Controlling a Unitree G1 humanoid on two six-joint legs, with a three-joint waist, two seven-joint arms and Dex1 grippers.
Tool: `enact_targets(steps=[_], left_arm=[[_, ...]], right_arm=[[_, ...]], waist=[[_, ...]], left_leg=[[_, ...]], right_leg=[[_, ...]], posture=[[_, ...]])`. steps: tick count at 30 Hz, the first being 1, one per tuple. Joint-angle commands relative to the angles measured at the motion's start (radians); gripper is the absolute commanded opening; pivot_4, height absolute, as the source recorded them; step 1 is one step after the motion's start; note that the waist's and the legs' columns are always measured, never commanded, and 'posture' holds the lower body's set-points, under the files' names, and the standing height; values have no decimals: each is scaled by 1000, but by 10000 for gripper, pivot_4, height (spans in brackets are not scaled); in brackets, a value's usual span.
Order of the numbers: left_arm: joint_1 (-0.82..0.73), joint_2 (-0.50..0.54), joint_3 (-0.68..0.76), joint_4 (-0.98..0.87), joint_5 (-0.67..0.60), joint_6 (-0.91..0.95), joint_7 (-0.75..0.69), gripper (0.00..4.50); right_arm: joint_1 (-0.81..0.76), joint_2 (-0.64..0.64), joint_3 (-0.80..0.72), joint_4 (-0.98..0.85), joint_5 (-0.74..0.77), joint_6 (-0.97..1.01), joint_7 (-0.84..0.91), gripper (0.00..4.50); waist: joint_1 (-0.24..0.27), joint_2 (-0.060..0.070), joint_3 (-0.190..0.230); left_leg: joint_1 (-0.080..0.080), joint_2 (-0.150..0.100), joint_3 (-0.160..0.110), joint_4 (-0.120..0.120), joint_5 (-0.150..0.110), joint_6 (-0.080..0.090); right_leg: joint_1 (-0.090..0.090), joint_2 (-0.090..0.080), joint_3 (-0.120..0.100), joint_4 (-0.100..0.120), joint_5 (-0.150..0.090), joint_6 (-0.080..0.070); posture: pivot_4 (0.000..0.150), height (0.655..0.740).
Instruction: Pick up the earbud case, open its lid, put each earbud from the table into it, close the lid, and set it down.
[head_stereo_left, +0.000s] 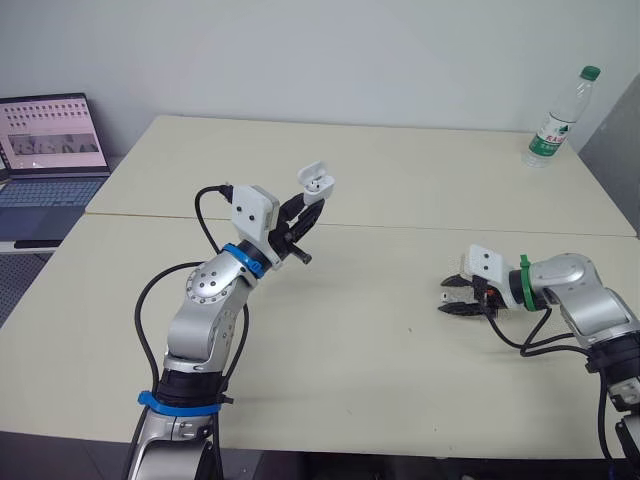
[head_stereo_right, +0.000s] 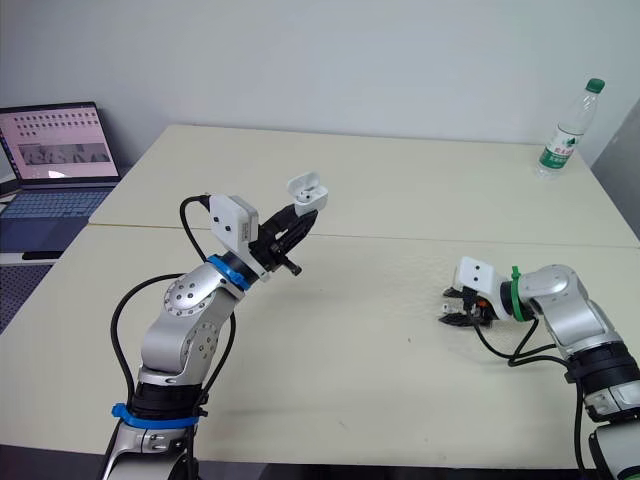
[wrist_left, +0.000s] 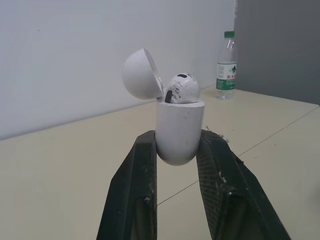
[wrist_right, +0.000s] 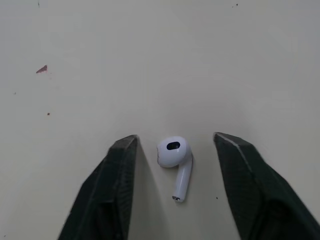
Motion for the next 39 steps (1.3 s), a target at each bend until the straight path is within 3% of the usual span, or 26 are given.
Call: enact_targets(steps=[1, 4, 9, 15, 21, 28, 39], left_arm=[[-14, 3, -2, -44, -7, -14, -5, 7502], [-15, 2, 1, -45, -8, -16, -5, 7502], [-8, -12, -8, -40, -3, -30, -2, 7502], [4, -31, -22, -47, -4, -48, -2, 7502], [14, -69, -38, -39, 11, -83, 17, 7502], [23, -78, -37, -46, 16, -91, 27, 7502], [22, -64, -31, -49, 12, -85, 23, 7502]], right_arm=[[4, -12, -15, 32, -24, -11, -4, 13249], [-1, -29, -19, 56, -32, -34, 4, 4169], [6, -76, -21, 78, -41, -85, 43, 4175], [55, -277, -40, 97, -42, -200, 207, 4175], [42, -434, 13, 340, -216, -456, 224, 4175], [-9, -393, 33, 575, -312, -596, 149, 4175], [-4, -349, 3, 635, -318, -610, 114, 4175]], waist=[[0, 0, 0], [0, 0, 0], [6, 0, 0], [18, 0, 0], [19, 0, 0], [-3, 0, 0], [-3, -6, 0]], left_leg=[[1, 0, 0, 0, 0, 0], [3, 0, 0, 0, 0, 0], [3, -1, 0, 0, 0, 0], [3, -2, 1, 0, 0, 0], [6, 0, 3, 0, 0, 0], [11, 1, 8, -3, 0, 0], [24, 1, 6, -2, -1, 0]], right_leg=[[1, 0, 0, 0, 0, 0], [3, 0, 0, 0, 0, 0], [4, 0, 0, 0, 0, 0], [4, -2, 0, -1, 0, 0], [4, -1, 2, 0, 0, 0], [6, 0, 6, 1, 0, 0], [22, 0, 5, -3, -1, 0]], posture=[[1500, 7400], [1500, 7400], [1500, 7400], [1500, 7400], [1500, 7400], [1500, 7400], [1500, 7400]])
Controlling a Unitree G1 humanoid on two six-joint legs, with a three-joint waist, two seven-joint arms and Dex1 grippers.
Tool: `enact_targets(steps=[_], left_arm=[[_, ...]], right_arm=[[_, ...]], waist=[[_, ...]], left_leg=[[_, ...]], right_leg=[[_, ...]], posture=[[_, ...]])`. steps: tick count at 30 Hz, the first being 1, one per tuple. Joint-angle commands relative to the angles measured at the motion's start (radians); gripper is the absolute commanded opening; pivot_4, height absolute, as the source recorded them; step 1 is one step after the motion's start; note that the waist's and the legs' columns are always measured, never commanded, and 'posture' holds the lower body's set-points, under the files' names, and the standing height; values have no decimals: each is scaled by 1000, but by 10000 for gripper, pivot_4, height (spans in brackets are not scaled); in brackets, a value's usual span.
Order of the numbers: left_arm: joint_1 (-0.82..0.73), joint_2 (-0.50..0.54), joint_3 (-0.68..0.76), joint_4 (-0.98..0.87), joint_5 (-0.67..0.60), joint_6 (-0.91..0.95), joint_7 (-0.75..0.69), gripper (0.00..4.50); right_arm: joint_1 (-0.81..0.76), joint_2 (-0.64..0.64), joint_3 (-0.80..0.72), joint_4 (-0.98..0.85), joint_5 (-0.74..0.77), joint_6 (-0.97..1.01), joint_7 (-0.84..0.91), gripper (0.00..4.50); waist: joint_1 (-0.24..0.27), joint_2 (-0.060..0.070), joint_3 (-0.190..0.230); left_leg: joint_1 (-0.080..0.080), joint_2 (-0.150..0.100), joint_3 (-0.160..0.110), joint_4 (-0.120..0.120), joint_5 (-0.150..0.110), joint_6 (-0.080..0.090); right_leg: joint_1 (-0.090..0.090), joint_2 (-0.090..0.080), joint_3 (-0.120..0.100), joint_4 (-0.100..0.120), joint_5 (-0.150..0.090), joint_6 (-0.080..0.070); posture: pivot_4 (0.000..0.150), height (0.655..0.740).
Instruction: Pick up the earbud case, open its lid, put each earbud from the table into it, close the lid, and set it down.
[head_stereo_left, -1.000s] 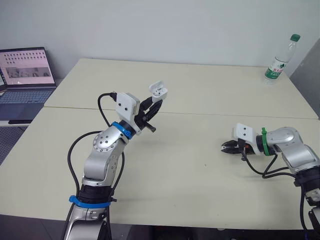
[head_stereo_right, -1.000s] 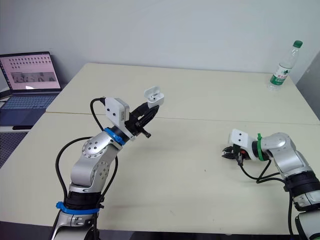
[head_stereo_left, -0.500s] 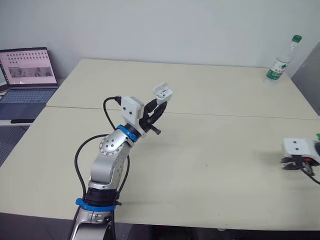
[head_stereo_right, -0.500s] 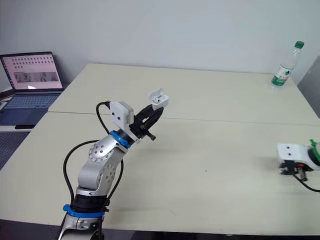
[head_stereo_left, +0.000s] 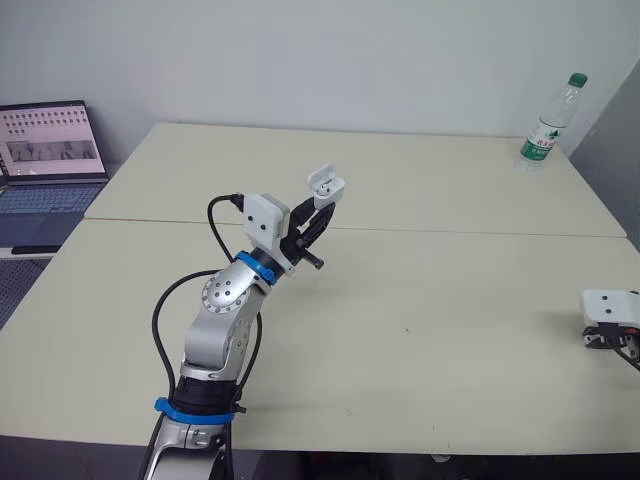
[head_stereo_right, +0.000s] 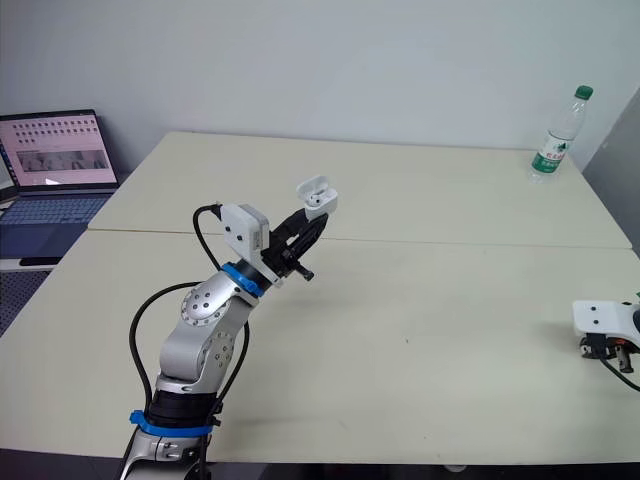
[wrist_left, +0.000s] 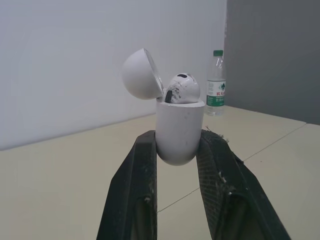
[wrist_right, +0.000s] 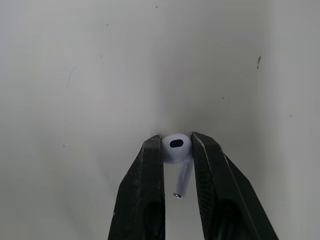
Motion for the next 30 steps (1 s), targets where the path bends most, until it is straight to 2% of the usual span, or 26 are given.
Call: enact_targets(steps=[1, 8, 9, 11, 30], left_arm=[[-13, 6, 4, -47, -8, -16, -4, 7502], [-16, 8, 0, -45, -10, -13, -10, 7502], [-16, 8, 0, -45, -11, -12, -10, 7502], [-16, 10, 1, -46, -12, -11, -12, 7502], [-11, 7, -3, -52, -12, -3, -13, 7502]], right_arm=[[18, 10, -12, 3, -4, -3, -27, 4175], [47, 1, -31, -7, -5, 4, -23, 4175], [51, 1, -34, -9, -5, 5, -24, 11345], [57, 1, -38, -14, -6, 5, -26, 16150], [77, -24, -39, -26, -17, 82, -2, 16150]], waist=[[0, 0, 0], [1, -1, -1], [1, -1, -1], [1, -1, -1], [4, -1, -1]], left_leg=[[0, 0, 0, 0, 0, 0], [0, 0, 0, 0, 0, 0], [0, 0, 0, 0, 0, 0], [0, 0, -1, 0, 0, 0], [-1, -1, -2, 0, 0, 0]], right_leg=[[0, 0, 0, 0, 0, 0], [0, 0, 0, 0, 0, 0], [0, 0, 0, 0, 0, 0], [0, 0, 0, 0, 0, 0], [1, -1, -1, 0, 0, 0]], posture=[[1500, 7400], [1500, 7400], [1500, 7400], [1500, 7400], [1500, 7400]])
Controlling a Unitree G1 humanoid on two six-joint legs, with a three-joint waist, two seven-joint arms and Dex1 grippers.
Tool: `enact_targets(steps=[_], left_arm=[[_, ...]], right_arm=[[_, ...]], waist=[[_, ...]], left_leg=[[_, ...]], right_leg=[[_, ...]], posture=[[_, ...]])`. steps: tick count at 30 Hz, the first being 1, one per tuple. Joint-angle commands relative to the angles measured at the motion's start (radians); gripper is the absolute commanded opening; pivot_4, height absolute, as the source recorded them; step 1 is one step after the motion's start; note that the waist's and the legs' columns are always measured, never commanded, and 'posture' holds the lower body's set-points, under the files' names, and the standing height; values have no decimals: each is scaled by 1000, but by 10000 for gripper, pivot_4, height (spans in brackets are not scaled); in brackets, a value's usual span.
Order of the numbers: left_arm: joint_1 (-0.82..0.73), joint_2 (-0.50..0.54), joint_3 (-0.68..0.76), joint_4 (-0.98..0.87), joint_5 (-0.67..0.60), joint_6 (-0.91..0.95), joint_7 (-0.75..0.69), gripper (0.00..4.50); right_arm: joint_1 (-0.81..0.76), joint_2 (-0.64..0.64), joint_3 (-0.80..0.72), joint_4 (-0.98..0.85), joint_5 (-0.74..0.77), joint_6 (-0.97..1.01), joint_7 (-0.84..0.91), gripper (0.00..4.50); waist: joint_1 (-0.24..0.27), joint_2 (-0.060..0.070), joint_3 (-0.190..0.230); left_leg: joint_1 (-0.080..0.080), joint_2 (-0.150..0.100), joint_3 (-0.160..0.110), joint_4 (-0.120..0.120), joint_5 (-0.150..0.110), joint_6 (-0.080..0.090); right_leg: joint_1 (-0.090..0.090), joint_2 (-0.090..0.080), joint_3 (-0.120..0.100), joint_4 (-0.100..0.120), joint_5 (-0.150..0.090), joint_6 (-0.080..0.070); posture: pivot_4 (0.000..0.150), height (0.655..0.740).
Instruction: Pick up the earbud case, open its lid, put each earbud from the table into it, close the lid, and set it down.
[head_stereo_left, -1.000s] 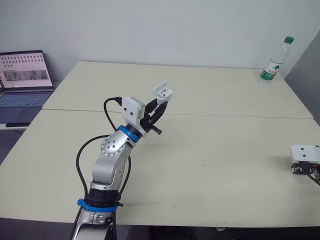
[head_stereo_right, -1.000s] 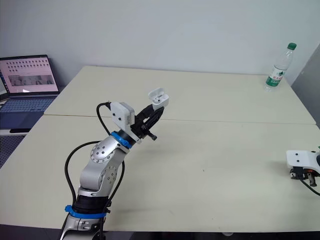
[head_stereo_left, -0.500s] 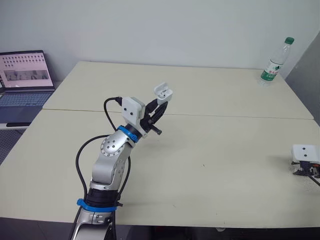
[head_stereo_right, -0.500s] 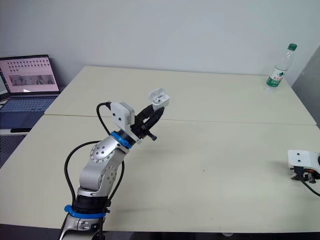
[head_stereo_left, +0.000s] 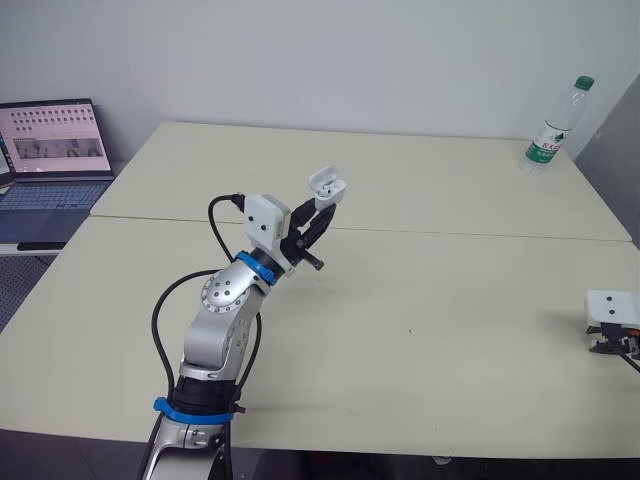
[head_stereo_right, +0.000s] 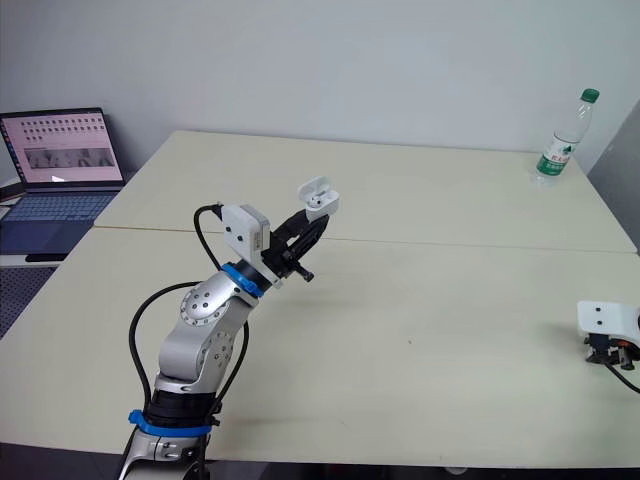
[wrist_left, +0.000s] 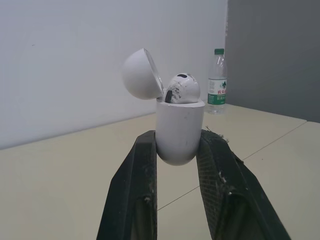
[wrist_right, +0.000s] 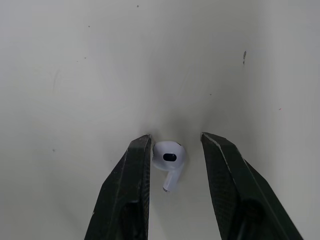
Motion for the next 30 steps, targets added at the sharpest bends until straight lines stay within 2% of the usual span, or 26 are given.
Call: enact_targets(steps=[1, 27, 30], left_arm=[[-10, 3, -1, -52, -11, -6, -2, 7502], [-19, 2, -2, -44, -9, -4, -9, 7502], [-21, 2, -2, -44, -9, -4, -9, 7502]], right_arm=[[23, -16, 7, 7, -16, 23, 13, 16150], [50, -9, -10, -10, -2, 47, 0, 16150], [53, -6, -15, -11, -1, 51, -2, 6885]], waist=[[0, 0, 0], [4, 0, 0], [3, 0, 0]], left_leg=[[0, 0, 0, 0, 0, 0], [-1, -1, -1, 0, 0, 0], [-1, 0, -1, 0, 0, 0]], right_leg=[[0, 0, 0, 0, 0, 0], [0, 0, -1, 0, 0, 1], [0, 0, 0, 0, 0, 1]], posture=[[1500, 7400], [1500, 7400], [1500, 7400]])
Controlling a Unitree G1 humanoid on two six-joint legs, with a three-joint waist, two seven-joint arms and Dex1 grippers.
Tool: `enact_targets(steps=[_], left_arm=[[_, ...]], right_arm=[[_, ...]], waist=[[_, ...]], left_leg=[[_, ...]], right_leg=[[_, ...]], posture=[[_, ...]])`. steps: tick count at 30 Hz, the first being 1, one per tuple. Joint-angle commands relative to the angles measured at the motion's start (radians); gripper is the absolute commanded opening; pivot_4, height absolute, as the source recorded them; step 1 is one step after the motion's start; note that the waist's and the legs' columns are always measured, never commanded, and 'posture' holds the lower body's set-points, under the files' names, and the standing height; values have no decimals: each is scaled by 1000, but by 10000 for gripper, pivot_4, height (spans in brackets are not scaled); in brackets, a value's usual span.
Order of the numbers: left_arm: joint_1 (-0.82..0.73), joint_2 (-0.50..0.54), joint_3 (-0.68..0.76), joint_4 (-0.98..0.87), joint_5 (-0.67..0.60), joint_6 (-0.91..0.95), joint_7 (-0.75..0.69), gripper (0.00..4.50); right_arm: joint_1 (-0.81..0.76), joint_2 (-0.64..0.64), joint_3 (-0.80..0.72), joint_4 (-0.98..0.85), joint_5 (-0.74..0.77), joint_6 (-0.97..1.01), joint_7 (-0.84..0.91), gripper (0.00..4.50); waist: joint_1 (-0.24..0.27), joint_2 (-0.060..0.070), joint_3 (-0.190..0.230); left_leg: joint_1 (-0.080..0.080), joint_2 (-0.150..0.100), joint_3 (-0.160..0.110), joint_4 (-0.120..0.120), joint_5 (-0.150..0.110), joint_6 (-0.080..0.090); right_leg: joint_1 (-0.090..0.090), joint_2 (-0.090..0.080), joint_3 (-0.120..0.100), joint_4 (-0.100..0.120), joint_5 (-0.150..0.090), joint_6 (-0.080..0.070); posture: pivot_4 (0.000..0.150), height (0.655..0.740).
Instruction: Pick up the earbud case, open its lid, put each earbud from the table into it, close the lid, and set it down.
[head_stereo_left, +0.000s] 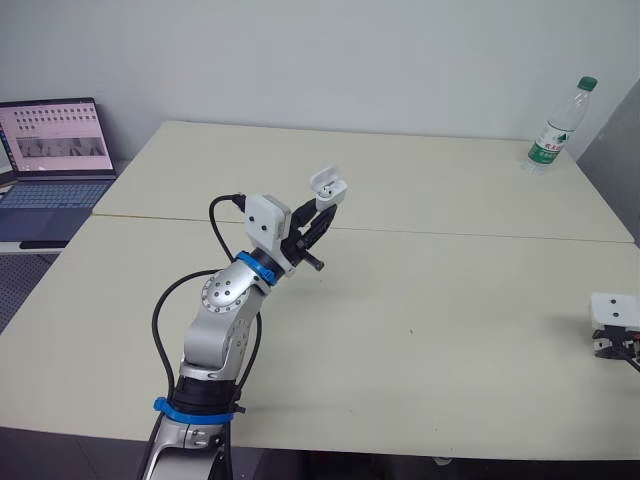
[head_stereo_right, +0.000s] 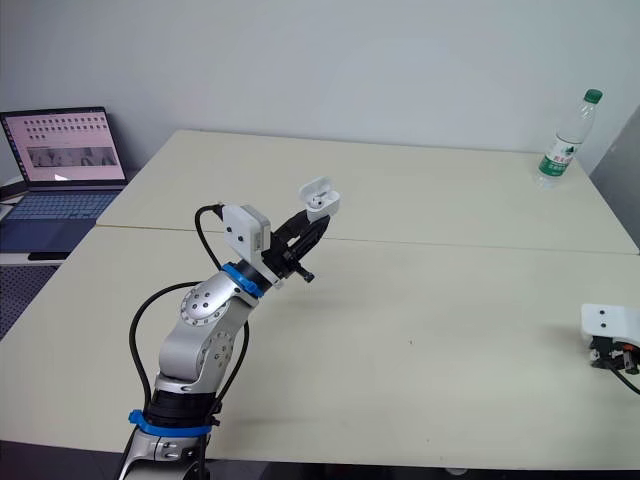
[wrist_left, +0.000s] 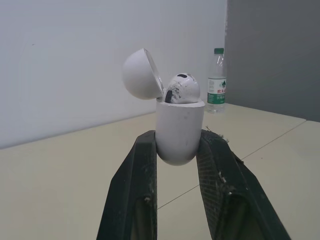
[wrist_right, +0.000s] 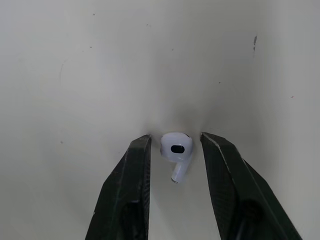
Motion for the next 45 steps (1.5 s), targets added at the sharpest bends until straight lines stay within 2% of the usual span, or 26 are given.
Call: enact_targets(steps=[1, 4, 7, 11, 14, 16, 20, 22, 27, 31, 45], left_arm=[[-20, 2, -2, -43, -9, -6, -1, 7502], [-19, 2, 0, -42, -9, -7, -1, 7502], [-14, 4, -1, -38, -9, -11, -5, 7502], [-8, 8, 3, -17, -11, -20, -14, 7502], [-8, 12, 6, -8, -14, -18, -20, 7502], [-8, 16, 5, -3, -12, -17, -28, 7502], [-14, 23, 8, -10, -30, 3, -45, 7502], [-22, 30, 12, -10, -45, 18, -57, 7502], [-54, 39, 10, -5, -74, 50, -88, 7502], [-82, 33, -3, 14, -82, 58, -106, 7502], [-103, 25, -4, 1, -98, 71, -117, 7502]], right_arm=[[17, 9, -2, 15, -1, 10, -14, 4156], [7, 26, -14, 4, 20, 26, -3, 4157], [10, 56, -43, -81, 79, 106, 40, 4157], [34, 178, -118, -461, 269, 433, 57, 4157], [-19, 365, -200, -734, 401, 712, -122, 4157], [-72, 504, -257, -887, 495, 870, -257, 4157], [-193, 760, -346, -1083, 649, 991, -507, 4157], [-237, 830, -341, -1119, 671, 1006, -578, 4157], [-312, 949, -312, -1132, 701, 986, -705, 4157], [-321, 1024, -236, -1102, 664, 897, -745, 4157], [-287, 980, -178, -1018, 606, 771, -743, 4157]], waist=[[-1, 0, 0], [-1, 0, 0], [-4, -1, 0], [-27, -1, 0], [-39, -1, 0], [-36, 4, 2], [-13, 7, 3], [4, 6, 2], [21, 6, 2], [17, 6, 2], [-1, 6, 2]], left_leg=[[0, 0, 0, 0, 0, 0], [0, 0, 0, 0, 0, 0], [0, 0, 0, 0, 0, 0], [1, 3, 0, -1, 0, 0], [5, 4, 0, -5, 0, -1], [6, 3, -1, -11, 2, -3], [-6, 2, -3, -11, 3, -6], [-14, 1, -5, -9, 3, -6], [-17, -3, -5, -9, 3, -5], [-16, -1, -5, -9, 3, -5], [-15, 0, -5, -10, 3, -5]], right_leg=[[0, 0, 0, 0, 0, 0], [0, 0, 0, 0, 0, 0], [0, 0, 0, 0, 0, 0], [0, 2, 0, 1, 0, 0], [0, 4, 2, 3, -1, -1], [-2, 4, 1, 4, -2, 0], [-12, 3, -1, 4, -2, -2], [-19, 1, -3, 4, -1, -2], [-19, -2, -4, 2, -1, -2], [-20, -1, -4, 3, -1, -2], [-20, 1, -3, 4, -1, -2]], posture=[[1500, 7400], [1500, 7400], [1500, 7400], [1500, 7400], [1500, 7400], [1500, 7400], [1500, 7400], [1500, 7400], [1500, 7400], [1500, 7400], [1500, 7400]])
